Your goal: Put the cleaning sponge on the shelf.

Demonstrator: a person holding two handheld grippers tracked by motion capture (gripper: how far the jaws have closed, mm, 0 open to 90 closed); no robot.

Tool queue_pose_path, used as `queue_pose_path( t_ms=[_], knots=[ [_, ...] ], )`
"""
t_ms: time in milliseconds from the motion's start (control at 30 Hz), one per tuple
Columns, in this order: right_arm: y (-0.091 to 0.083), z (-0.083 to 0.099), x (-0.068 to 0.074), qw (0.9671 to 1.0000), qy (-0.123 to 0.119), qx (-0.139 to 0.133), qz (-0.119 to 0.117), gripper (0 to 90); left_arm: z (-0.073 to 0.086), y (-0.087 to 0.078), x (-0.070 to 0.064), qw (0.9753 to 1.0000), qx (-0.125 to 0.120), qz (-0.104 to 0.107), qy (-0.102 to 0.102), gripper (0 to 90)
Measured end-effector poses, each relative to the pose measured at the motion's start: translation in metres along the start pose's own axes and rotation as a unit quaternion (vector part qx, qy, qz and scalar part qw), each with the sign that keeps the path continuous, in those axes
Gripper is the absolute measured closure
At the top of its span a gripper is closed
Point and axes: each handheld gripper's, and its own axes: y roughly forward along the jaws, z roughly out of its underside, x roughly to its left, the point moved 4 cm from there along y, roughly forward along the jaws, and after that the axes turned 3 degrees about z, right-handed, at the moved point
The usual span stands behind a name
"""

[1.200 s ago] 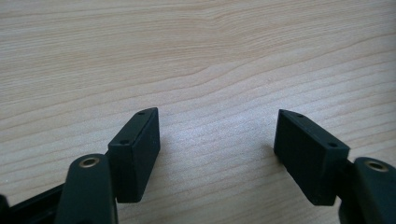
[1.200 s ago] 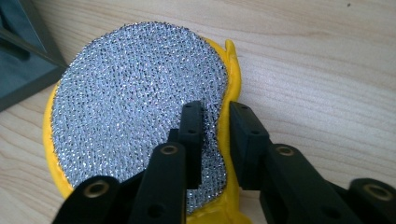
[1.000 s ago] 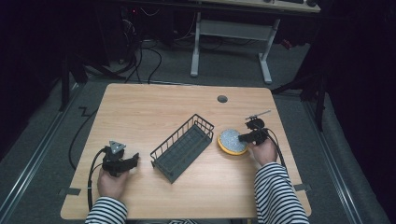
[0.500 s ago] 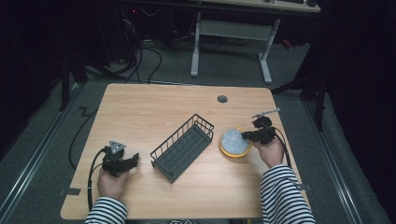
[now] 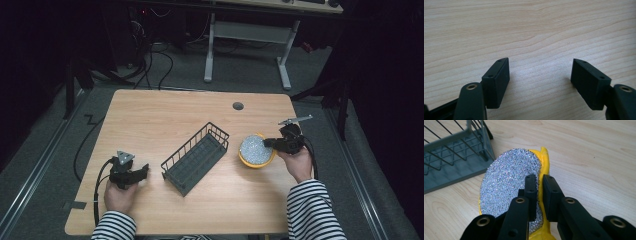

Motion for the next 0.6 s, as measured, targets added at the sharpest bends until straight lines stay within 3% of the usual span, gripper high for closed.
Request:
queue_pose_path(
  t_ms=[67,267,600],
  knots=[
    [-0.009,-0.005,0.003,0.9999,-0.013,-0.006,0.006,82.8,0.000,0.000,0.000,1.0000,0.000,0.000,0.000,31.8],
    [-0.021,-0.014,0.006,0.9996,-0.020,-0.019,0.006,82.8,0.000,0.000,0.000,1.0000,-0.001,0.001,-0.001,31.7],
    [-0.039,-0.033,0.023,0.9977,-0.042,-0.052,-0.015,82.8,0.000,0.000,0.000,1.0000,-0.001,0.001,-0.002,31.6]
  ],
)
